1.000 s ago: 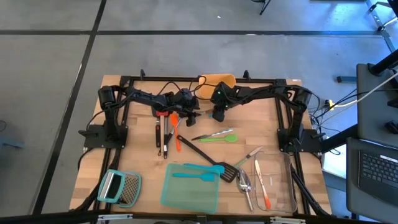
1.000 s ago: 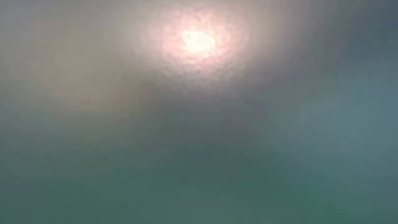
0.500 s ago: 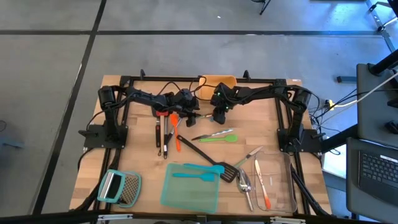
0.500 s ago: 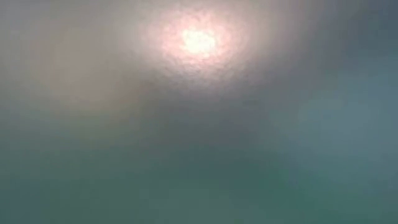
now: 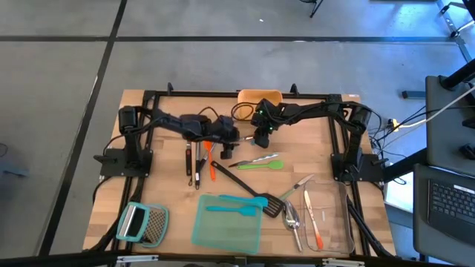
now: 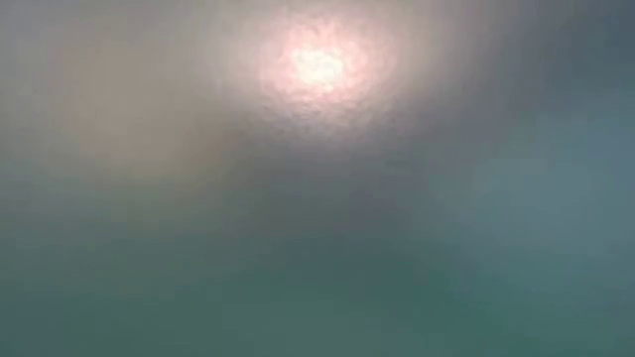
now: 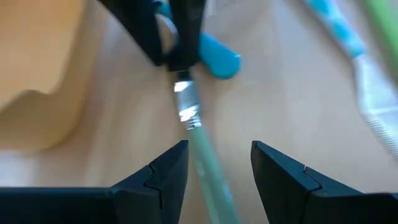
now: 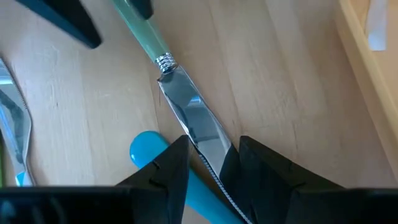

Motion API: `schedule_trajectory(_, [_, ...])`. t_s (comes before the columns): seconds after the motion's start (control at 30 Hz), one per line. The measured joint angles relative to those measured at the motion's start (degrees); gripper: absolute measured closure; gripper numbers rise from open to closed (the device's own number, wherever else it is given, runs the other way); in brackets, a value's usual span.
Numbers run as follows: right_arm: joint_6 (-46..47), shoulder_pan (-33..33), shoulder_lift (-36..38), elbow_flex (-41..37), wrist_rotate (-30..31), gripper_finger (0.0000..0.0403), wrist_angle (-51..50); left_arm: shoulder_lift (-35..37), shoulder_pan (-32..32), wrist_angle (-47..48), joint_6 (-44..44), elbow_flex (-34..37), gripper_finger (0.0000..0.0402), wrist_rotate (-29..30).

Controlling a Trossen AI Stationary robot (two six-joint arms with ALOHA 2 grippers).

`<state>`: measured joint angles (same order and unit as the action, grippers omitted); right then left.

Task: Pick & Place Kitchen Items
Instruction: Put the green table knife into the transparent bin

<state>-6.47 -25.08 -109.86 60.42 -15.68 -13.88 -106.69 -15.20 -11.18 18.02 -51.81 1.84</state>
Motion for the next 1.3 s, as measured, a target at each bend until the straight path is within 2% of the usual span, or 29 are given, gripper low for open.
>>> schedule_trajectory(0.13, [0.92, -0.02, 0.0, 0.0, -0.51, 0.026, -0.12, 0.0, 0.79, -0.73, 1.32, 0.0, 0.0233, 5.71])
schedule_trajectory(0.37, [3.8, -0.04, 0.0, -0.02, -1.12, 0.0271, -0.36, 0.0, -0.35, -0.77, -0.13, 0.0, 0.0233, 2.97])
schedule_trajectory(0.77, [4.13, -0.02, 0.0, -0.07, -1.22, 0.0273, -0.47, 0.0, -0.28, -1.09, -0.3, 0.0, 0.0233, 2.76])
schedule_trajectory(1.3, [3.05, 0.28, 0.51, 0.02, 1.62, 0.0272, -0.03, 0.0, -0.27, -1.07, -1.95, 0.0, 0.0233, 2.76])
